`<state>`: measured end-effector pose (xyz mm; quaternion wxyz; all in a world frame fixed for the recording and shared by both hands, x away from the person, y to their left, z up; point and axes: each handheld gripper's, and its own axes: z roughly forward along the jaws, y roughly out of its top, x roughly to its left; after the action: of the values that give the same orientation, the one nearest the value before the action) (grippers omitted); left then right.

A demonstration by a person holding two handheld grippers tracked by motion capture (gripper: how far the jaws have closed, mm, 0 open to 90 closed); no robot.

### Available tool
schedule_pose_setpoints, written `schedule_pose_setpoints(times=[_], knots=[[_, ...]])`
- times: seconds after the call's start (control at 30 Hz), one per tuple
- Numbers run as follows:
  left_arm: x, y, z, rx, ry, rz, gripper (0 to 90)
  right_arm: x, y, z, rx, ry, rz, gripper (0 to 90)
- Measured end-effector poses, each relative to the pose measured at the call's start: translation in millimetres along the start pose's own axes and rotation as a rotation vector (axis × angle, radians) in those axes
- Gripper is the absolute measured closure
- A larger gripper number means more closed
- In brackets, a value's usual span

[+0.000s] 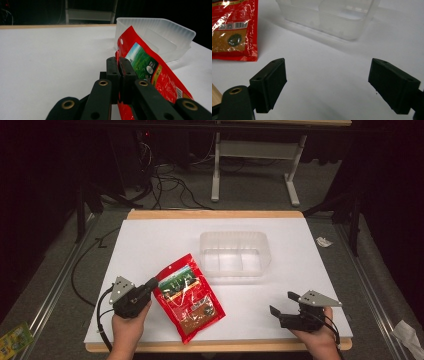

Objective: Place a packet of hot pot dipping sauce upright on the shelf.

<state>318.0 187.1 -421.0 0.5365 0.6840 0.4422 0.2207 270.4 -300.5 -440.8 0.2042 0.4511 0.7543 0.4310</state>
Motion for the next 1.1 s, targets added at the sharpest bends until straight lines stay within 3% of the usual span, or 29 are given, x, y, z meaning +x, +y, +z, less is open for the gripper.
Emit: schedule_pose_setpoints(times=[0.33,0.63,1.1], knots=[[-19.6,13.0,-12.1,-0.082,-0.031,0.060,88.3,23.3,15.8,12.2,-0.023,0.059,-0.027,15.5],[-31.5,19.5,-19.0,-0.122,-0.056,0.112,88.3,54.8,44.8,43.6,-0.041,0.130,-0.046,16.1],[-48.6,28.1,-26.4,-0.160,-0.089,0.170,88.3,86.5,76.7,90.4,-0.039,0.249,-0.065,18.2]])
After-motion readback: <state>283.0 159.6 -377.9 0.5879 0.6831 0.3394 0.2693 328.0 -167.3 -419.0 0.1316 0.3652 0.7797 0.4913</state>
